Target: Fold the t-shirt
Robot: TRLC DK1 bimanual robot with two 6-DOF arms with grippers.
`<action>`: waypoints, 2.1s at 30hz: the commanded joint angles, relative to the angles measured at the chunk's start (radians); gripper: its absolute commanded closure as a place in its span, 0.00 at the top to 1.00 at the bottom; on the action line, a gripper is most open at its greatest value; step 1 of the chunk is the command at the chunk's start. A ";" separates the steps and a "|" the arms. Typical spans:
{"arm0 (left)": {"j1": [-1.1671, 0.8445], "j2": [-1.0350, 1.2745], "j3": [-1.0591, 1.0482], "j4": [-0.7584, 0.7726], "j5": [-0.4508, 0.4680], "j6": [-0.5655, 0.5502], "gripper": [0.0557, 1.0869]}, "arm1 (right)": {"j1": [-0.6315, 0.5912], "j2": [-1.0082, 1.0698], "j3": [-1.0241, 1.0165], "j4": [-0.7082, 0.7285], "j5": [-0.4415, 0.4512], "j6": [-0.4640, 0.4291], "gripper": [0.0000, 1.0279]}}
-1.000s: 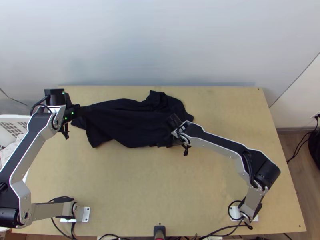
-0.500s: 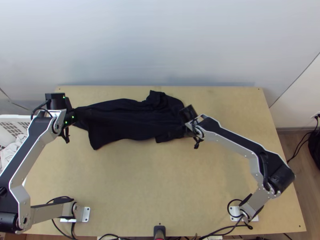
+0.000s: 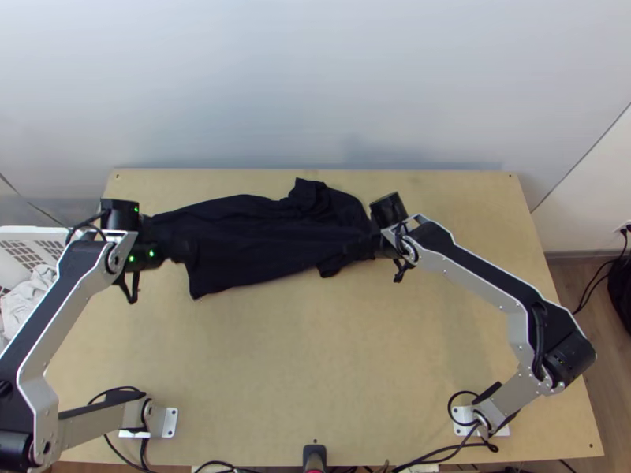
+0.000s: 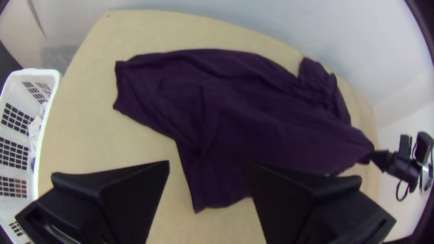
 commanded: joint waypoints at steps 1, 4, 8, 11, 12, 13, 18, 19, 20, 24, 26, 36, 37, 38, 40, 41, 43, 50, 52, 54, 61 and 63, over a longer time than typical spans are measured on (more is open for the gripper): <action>-0.016 -0.065 -0.103 -0.116 0.088 0.130 0.82 | -0.021 0.015 0.034 0.001 -0.003 0.001 0.03; -0.038 -0.072 -0.164 -0.085 0.087 0.130 0.81 | -0.020 0.018 0.039 -0.001 -0.006 0.005 0.03; -0.088 -0.074 -0.238 -0.025 0.061 0.127 0.81 | -0.021 0.019 0.042 -0.002 -0.012 0.005 0.03; -0.118 -0.068 -0.256 0.001 0.055 0.114 0.81 | -0.027 0.019 0.042 -0.007 -0.012 0.005 0.03; -0.125 -0.060 -0.258 0.009 0.055 0.109 0.81 | -0.029 0.019 0.042 -0.007 -0.012 0.005 0.03; -0.130 -0.052 -0.262 0.018 0.052 0.106 0.81 | -0.029 0.019 0.042 -0.009 -0.012 0.005 0.03; -0.144 -0.011 -0.282 0.081 0.027 0.101 0.81 | -0.029 0.016 0.043 -0.021 -0.012 0.006 0.03; -0.145 -0.006 -0.284 0.087 0.024 0.101 0.81 | -0.029 0.015 0.043 -0.024 -0.012 0.006 0.03; -0.145 -0.002 -0.287 0.093 0.024 0.101 0.81 | -0.031 0.015 0.042 -0.027 -0.012 0.005 0.03; -0.148 0.008 -0.302 0.139 0.010 0.089 0.76 | -0.037 0.007 0.034 -0.030 -0.014 0.005 0.03; -0.148 0.009 -0.313 0.176 0.010 0.081 0.70 | -0.037 0.007 0.031 -0.030 -0.014 0.005 0.03; -0.154 0.037 -0.340 0.331 0.003 0.065 0.04 | -0.037 0.006 0.028 -0.039 -0.017 0.003 0.03; -0.154 0.035 -0.336 0.332 0.003 0.063 0.04 | -0.040 0.002 0.028 -0.039 -0.017 0.003 0.03; -0.156 0.027 -0.330 0.329 0.003 0.061 0.04 | -0.043 0.001 0.030 -0.041 -0.017 0.003 0.03; -0.154 0.012 -0.294 0.305 0.001 0.057 0.04 | -0.047 -0.007 0.033 -0.044 -0.017 0.003 0.03; -0.145 0.001 -0.265 0.283 0.001 0.052 0.04 | -0.050 -0.013 0.034 -0.047 -0.017 0.001 0.03; -0.111 -0.020 -0.192 0.239 0.003 0.051 0.04 | -0.064 -0.025 0.040 -0.055 -0.017 0.000 0.03; 0.005 -0.060 0.189 0.111 0.004 0.040 0.04 | -0.112 -0.111 0.140 -0.134 -0.017 -0.032 0.03; 0.024 -0.054 0.305 0.084 0.003 0.032 0.04 | -0.120 -0.134 0.198 -0.170 -0.015 -0.061 0.03; 0.030 -0.037 0.420 0.047 0.003 0.014 0.04 | -0.129 -0.159 0.260 -0.200 -0.010 -0.080 0.03; 0.031 0.015 0.762 -0.056 0.003 -0.052 0.04 | -0.086 -0.260 0.421 -0.225 0.181 -0.213 0.03; 0.027 0.031 0.848 -0.088 0.003 -0.054 0.04 | -0.050 -0.301 0.425 -0.196 0.259 -0.282 0.03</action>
